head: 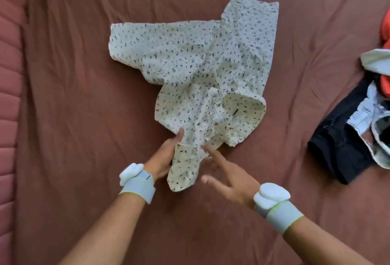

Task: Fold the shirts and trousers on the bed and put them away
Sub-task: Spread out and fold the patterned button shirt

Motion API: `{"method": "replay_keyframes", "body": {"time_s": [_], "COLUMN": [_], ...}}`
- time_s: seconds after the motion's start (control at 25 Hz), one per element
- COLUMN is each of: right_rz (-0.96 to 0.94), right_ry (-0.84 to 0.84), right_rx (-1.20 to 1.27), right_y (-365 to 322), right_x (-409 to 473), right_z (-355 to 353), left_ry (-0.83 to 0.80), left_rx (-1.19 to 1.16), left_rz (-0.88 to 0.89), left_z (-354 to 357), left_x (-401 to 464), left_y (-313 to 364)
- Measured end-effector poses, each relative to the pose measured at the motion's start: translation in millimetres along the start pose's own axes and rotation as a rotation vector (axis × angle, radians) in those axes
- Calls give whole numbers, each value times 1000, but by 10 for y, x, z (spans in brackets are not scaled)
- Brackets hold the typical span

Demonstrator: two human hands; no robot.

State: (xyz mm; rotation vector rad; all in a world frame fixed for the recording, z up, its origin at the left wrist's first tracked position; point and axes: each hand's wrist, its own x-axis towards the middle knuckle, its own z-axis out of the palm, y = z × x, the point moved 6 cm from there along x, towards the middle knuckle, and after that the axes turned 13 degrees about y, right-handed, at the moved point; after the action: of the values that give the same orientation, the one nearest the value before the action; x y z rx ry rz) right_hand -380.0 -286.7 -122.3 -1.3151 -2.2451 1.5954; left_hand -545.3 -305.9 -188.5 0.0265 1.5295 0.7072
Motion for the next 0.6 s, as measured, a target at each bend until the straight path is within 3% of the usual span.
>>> {"method": "replay_keyframes", "body": {"time_s": [0.12, 0.16, 0.28, 0.4, 0.44, 0.48, 0.52, 0.6], "right_rz": [13, 73, 167, 130, 134, 129, 105, -23], "right_ry": [454, 457, 226, 136, 109, 86, 76, 141], "right_rx": [-293, -471, -839, -934, -958, -975, -993, -989], "right_y": [302, 418, 651, 669, 682, 709, 728, 685], "right_x": [143, 238, 490, 673, 718, 759, 791, 834], "right_z": [-360, -433, -468, -481, -489, -506, -520, -543], "left_ry": [222, 315, 561, 1035, 1092, 969, 722, 336], "left_rx": [-51, -27, 9, 234, 343, 429, 503, 812], "left_rz": [18, 38, 190, 553, 759, 954, 1088, 1057], "left_z": [-39, -164, -771, -1347, -1263, -1005, -644, 34], "left_x": [-78, -98, -88, -415, -584, -704, -745, -550], "left_y": [113, 110, 54, 127, 192, 230, 212, -55]}}
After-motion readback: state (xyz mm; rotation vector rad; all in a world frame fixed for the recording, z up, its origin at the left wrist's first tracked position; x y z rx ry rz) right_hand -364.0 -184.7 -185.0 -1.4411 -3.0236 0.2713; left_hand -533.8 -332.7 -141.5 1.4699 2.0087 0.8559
